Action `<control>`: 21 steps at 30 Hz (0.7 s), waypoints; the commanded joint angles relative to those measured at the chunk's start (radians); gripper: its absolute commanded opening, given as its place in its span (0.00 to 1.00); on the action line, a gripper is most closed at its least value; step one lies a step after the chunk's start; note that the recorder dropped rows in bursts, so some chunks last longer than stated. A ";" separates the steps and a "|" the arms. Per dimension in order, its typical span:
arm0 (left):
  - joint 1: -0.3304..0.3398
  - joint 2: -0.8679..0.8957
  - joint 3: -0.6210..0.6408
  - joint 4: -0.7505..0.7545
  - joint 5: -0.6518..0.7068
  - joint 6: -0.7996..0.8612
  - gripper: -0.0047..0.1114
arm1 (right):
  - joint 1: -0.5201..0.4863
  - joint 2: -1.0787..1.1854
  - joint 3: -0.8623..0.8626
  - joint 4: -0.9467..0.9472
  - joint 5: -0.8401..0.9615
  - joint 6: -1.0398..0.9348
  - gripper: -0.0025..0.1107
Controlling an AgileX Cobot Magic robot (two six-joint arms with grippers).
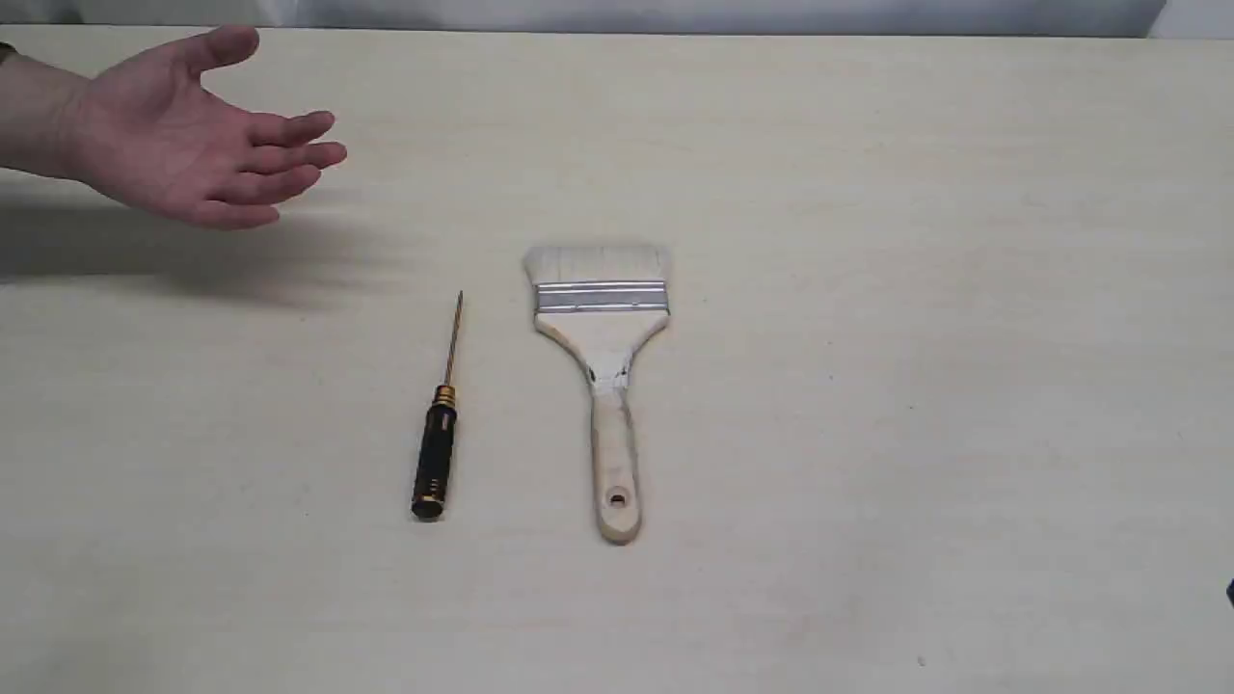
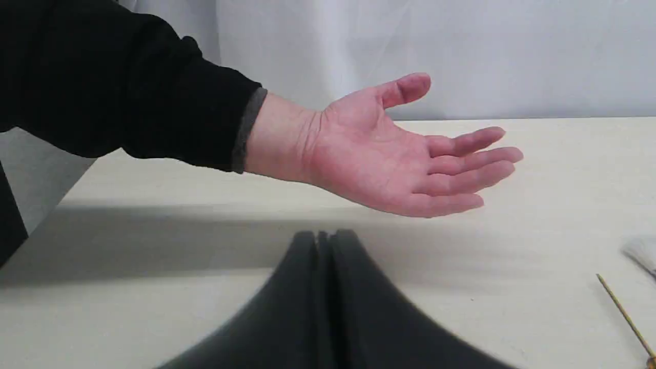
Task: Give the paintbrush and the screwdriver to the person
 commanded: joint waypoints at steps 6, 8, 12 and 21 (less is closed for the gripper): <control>-0.008 -0.002 0.002 0.000 -0.006 -0.002 0.04 | -0.003 -0.005 0.003 -0.006 -0.086 -0.003 0.06; -0.008 -0.002 0.002 0.000 -0.006 -0.002 0.04 | -0.003 -0.005 0.003 0.001 -0.185 -0.003 0.06; -0.008 -0.002 0.002 -0.003 -0.003 -0.002 0.04 | -0.003 -0.005 0.003 0.001 -0.337 -0.003 0.06; -0.008 -0.002 0.002 -0.003 -0.005 -0.002 0.04 | -0.003 -0.005 0.003 0.001 -0.414 -0.003 0.06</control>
